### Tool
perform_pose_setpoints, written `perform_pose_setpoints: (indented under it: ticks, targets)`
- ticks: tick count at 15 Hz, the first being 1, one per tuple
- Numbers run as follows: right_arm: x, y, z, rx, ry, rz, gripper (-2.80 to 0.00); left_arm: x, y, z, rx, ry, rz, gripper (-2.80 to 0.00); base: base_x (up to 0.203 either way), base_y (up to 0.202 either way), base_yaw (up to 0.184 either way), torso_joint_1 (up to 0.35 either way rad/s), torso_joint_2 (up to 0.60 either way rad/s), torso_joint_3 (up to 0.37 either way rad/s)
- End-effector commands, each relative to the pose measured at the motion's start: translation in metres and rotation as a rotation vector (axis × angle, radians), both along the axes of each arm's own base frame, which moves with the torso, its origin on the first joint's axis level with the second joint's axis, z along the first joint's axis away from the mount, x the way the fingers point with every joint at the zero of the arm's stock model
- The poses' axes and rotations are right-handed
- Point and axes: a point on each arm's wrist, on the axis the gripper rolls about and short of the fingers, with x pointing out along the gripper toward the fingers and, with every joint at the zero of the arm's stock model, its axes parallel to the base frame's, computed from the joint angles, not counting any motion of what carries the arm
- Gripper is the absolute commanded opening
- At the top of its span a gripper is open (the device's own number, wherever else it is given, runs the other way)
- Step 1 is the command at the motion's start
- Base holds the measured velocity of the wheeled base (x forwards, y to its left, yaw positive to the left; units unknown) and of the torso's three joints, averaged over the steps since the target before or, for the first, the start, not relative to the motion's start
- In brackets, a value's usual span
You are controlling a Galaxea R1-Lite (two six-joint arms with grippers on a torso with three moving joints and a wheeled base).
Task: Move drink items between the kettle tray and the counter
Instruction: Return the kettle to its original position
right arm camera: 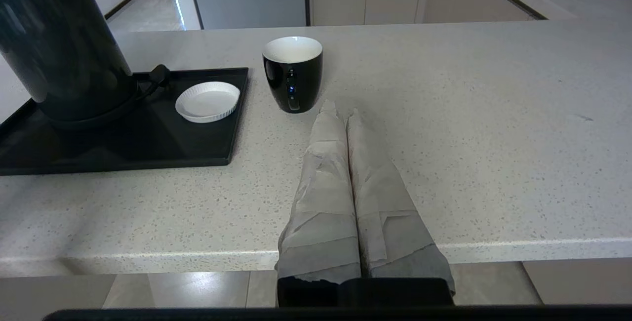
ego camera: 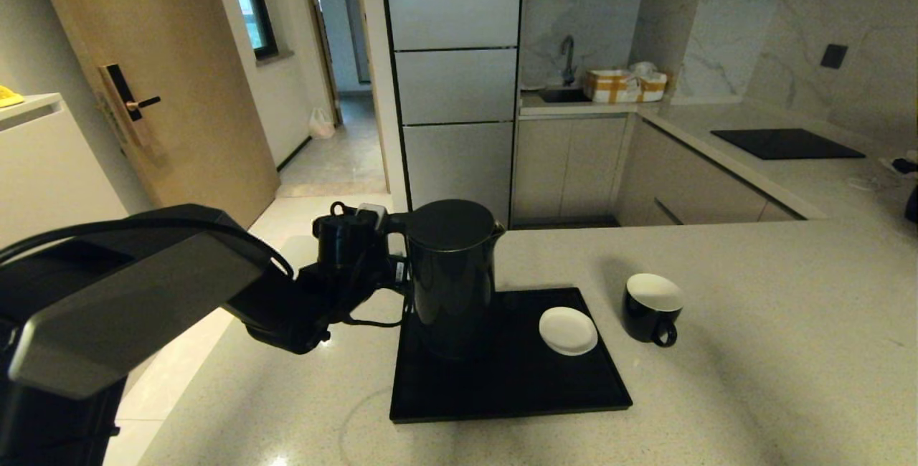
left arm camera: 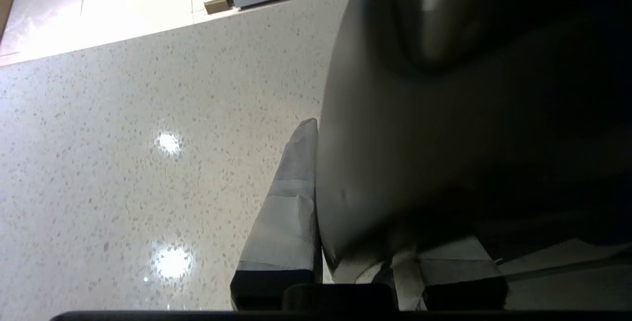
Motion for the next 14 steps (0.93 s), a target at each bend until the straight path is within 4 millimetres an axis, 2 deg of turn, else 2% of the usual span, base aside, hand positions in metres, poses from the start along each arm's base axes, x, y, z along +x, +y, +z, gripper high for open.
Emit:
perform_pose_setpoints:
  ticks: [1,6,7,14]
  targets:
    - [0.0,0.0,0.0,-0.001,-0.001,0.001,-2.8,-0.006,0.003,0.004,0.002,0.007,0.002,-2.8,0.0,0.0,0.0,0.0,0.0,0.0]
    - [0.0,0.0,0.0,-0.001,-0.001,0.001,-2.8,-0.014,0.005,0.005,0.01,0.028,0.001,-2.8,0.0,0.0,0.0,0.0,0.0,0.0]
    - [0.0,0.0,0.0,-0.001,-0.001,-0.001,-2.8,-0.014,0.005,0.005,0.013,0.022,0.008,0.0,0.0,0.0,0.0,0.0,0.0,0.0]
    - [0.0,0.0,0.0,-0.001,-0.001,0.001,-2.8,-0.019,0.0,0.022,-0.019,-0.05,-0.01,0.0,0.0,0.0,0.0,0.0,0.0,0.0]
